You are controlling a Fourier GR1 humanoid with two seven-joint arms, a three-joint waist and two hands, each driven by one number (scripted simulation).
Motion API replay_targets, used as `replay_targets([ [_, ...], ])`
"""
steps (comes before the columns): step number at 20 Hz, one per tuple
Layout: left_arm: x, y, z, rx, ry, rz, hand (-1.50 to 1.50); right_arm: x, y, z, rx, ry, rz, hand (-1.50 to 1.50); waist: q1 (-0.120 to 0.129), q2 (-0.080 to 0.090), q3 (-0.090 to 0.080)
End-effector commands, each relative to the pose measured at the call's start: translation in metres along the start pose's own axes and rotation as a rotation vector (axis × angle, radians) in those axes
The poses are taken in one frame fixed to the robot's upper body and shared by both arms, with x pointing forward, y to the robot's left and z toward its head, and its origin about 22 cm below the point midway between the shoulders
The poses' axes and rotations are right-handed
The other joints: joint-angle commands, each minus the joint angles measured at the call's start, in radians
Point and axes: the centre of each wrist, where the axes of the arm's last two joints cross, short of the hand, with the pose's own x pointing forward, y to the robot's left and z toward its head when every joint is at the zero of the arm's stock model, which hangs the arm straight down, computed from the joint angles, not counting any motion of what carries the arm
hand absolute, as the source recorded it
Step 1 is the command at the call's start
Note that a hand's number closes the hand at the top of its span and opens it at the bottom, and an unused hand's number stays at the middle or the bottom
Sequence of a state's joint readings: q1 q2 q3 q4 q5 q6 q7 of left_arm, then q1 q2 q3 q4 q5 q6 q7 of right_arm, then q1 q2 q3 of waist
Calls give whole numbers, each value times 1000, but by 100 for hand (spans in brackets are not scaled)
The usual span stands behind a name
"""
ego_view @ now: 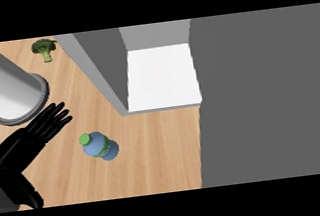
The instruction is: Pick up the bottled water, place it into the cabinet and close the cabinet
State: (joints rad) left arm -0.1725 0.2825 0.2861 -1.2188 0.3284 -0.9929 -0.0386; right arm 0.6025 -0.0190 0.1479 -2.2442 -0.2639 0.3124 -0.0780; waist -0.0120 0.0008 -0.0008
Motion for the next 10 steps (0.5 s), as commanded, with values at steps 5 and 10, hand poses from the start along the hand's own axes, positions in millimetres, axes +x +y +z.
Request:
replay_targets([
  [5,-43,7,-11,1,88,15,-150,-2,9,3,22,-8,5,-150,-3,1,0],
  [10,-68,1,-42,38,108,24,-150,-13,7,0,17,-4,-20,-150,-12,5,-1],
])
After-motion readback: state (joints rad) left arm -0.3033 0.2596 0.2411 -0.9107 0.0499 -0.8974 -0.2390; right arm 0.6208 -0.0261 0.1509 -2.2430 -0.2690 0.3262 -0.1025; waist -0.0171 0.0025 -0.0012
